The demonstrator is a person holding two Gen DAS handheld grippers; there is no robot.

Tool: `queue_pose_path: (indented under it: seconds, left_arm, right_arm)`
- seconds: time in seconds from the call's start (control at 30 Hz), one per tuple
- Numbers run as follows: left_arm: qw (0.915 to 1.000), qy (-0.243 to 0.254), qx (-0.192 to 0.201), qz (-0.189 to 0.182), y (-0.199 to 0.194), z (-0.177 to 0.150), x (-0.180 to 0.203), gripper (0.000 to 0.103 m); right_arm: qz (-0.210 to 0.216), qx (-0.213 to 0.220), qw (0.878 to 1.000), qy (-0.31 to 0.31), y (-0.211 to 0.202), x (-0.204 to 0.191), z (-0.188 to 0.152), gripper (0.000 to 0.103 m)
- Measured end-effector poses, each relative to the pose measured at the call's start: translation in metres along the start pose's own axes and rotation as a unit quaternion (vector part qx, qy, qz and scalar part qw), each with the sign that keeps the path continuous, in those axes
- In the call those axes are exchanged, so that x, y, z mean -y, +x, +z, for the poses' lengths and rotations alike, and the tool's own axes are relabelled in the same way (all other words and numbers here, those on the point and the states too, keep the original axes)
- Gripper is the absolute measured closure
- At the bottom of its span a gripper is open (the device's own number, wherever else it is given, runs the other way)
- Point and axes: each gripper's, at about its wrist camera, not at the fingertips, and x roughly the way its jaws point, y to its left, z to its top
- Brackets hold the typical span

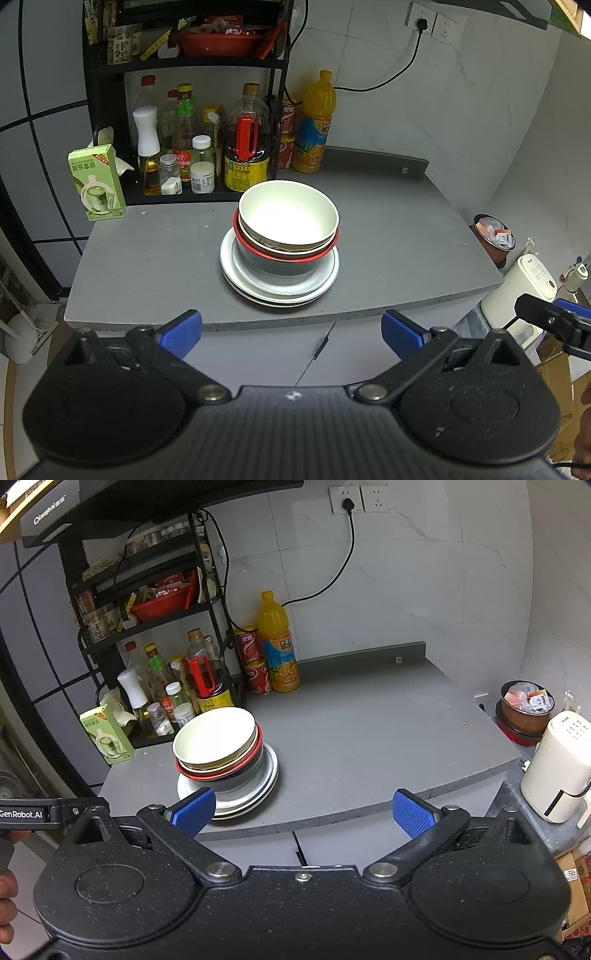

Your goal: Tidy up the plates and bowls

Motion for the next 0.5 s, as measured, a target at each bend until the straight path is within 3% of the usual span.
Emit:
queue_pose_path:
  seconds: [0.5]
  left_arm:
    - [0.9998, 0.01, -0.002, -0.019, 0.0068, -0.0001, 0.0024, 0.001]
  right_arm:
    - [-0.022, -0.001, 1.0, 0.001, -0.0019, -0.0018, -0.0004, 0.0]
